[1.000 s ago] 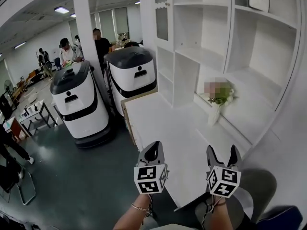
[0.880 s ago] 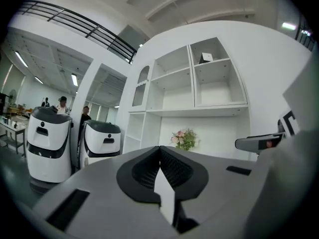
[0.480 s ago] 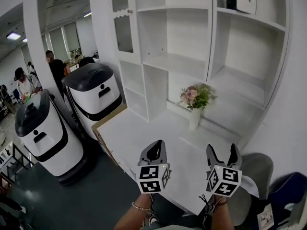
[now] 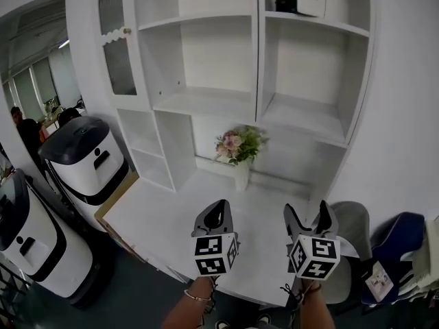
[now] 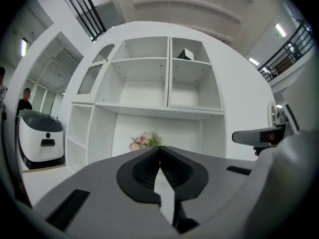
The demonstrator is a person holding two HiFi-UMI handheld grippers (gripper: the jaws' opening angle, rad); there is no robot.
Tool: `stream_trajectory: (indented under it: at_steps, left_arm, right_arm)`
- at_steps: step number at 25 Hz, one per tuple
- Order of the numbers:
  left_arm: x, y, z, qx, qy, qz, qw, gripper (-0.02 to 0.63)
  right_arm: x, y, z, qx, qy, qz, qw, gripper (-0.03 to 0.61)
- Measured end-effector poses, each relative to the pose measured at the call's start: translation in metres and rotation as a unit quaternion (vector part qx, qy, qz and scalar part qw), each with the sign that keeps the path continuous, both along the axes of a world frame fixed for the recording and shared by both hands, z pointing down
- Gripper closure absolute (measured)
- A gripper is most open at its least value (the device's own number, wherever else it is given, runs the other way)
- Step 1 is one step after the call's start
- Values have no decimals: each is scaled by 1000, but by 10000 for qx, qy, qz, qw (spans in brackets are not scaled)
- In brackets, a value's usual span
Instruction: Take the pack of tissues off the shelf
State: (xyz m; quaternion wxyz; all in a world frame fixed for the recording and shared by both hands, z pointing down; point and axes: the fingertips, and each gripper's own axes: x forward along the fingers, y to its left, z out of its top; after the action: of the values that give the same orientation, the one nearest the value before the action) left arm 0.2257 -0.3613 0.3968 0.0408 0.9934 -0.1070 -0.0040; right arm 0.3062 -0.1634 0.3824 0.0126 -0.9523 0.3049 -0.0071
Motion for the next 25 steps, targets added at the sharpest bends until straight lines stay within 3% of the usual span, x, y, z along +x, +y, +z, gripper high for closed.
stream_trajectory:
  at_steps: [5,14,25]
  left_arm:
    - [21,10,0,-73,-14,141,9999,595]
    - [29,14,-21,141,55,188,9997,595]
    - [43,13,-75,390,323,186,9985,595]
  right_arm:
    - [6,9,-8,8,110,71,9999,163]
    - [19,14,-21,134,130,148,9997,163]
    - [28,19,-84,141,626,224,9977,163]
